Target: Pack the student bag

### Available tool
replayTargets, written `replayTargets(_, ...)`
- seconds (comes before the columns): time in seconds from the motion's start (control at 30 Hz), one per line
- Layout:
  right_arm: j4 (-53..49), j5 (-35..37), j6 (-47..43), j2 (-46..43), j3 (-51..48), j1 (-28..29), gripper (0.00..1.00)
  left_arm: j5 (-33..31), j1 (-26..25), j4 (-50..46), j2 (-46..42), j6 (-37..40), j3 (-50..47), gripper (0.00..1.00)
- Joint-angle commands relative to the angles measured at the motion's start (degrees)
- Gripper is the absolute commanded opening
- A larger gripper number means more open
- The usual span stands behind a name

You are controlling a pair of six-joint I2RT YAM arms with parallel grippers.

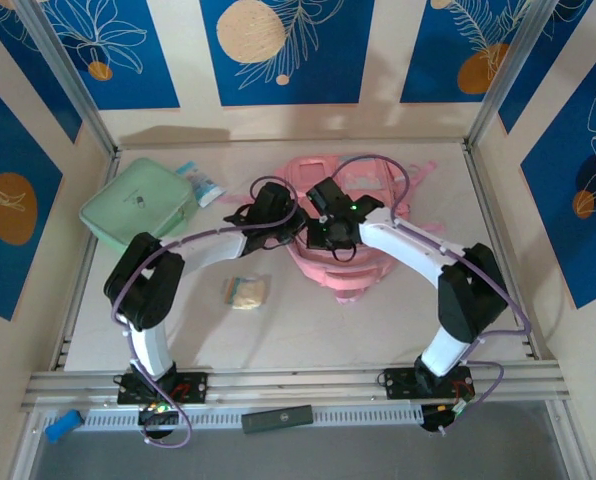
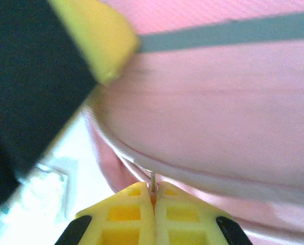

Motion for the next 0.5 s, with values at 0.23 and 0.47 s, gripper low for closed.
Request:
replayTargets(0.23, -5.09, 0.64, -6.32, -6.97, -4.31, -7.36, 0.0, 9.91, 12.95, -6.6, 4.24, 17.06, 10.91, 0.0)
replayTargets(0.47, -2.24, -2.33, -4.46, -0.41, 2.63, -1.77, 0.0, 8.55, 5.32, 3.33, -4.06, 3.36, -0.85, 0.53)
